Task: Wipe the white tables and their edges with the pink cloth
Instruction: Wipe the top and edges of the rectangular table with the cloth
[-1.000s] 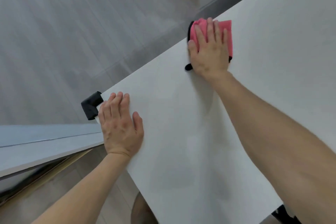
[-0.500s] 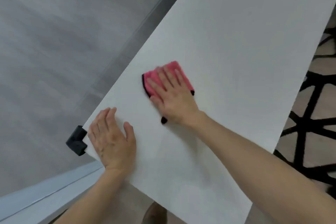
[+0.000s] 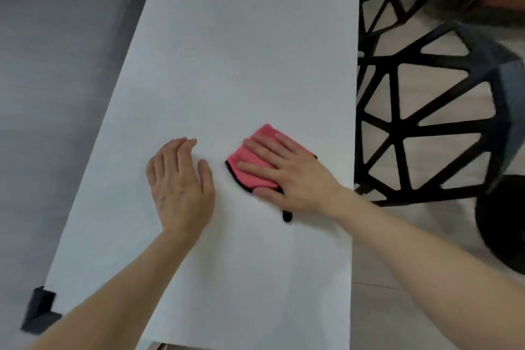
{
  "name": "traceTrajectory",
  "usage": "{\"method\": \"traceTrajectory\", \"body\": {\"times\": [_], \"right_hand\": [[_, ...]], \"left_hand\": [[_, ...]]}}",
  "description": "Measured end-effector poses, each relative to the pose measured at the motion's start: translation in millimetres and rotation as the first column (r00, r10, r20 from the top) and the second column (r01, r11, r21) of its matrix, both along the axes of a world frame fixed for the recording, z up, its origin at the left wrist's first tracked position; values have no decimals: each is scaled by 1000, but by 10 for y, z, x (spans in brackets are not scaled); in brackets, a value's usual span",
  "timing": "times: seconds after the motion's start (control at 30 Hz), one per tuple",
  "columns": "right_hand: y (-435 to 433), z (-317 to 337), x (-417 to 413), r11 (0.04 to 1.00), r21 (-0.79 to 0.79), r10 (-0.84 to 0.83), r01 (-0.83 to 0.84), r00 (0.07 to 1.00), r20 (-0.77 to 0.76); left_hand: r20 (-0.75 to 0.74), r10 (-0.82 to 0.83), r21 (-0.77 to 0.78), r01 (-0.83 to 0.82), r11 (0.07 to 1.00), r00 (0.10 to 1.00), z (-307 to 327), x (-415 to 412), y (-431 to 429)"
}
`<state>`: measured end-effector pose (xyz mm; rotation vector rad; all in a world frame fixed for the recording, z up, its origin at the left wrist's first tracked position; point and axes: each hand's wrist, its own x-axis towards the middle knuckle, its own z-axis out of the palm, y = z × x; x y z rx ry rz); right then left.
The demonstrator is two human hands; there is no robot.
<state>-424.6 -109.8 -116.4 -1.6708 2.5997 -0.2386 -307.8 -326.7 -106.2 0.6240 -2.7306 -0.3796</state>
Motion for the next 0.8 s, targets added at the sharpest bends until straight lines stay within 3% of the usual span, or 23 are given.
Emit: {"method": "traceTrajectory", "body": {"times": [0.1, 0.17, 0.23, 0.33, 0.4, 0.43, 0.5, 0.57, 0.63, 0.7, 0.73, 0.77, 0.8], "right_hand": [[384, 12, -1107, 890, 41, -452, 454, 890, -55], [359, -30, -1395, 794, 9, -608, 608, 793, -26], [234, -50, -1022, 813, -58, -582, 580, 813, -29], [458, -72, -27, 980, -73, -185, 186, 982, 27], [743, -12, -18, 999, -39, 26, -23, 998, 62], [845, -3, -306, 999, -23, 38, -38, 998, 44], [923, -27, -1088, 984, 20, -177, 176, 984, 15], [868, -56, -1825, 897, 59, -440, 439, 898, 0], [597, -96, -1978, 834, 45, -549, 549, 836, -23], [362, -127, -1519, 941, -5, -339, 339, 940, -39], [356, -118, -1191, 996, 2, -85, 85, 996, -6], [421, -85, -914, 976, 21, 214, -216, 975, 50], [512, -29, -812, 894, 57, 439, -445, 893, 97]], "left_hand": [[-7, -63, -23, 62, 998, 998, -43, -326, 162], [-3, -51, -25, 51, 998, 999, -106, -568, 292], [38, -17, -34, 19, 999, 999, -172, -710, 408], [90, 14, -80, -7, 997, 996, -244, -753, 467], [98, 6, -93, 3, 996, 995, -242, -707, 450], [99, 9, -89, 0, 996, 995, -236, -713, 455], [112, 16, -74, -8, 997, 994, -224, -749, 451], [128, 40, -61, -33, 998, 991, -245, -761, 459], [127, 49, -56, -43, 998, 991, -233, -751, 453], [130, 47, -43, -42, 998, 990, -209, -755, 449], [138, 54, -39, -49, 998, 989, -195, -760, 460], [147, 60, -45, -54, 998, 987, -179, -761, 472], [160, 66, -55, -58, 997, 985, -164, -759, 491]]}}
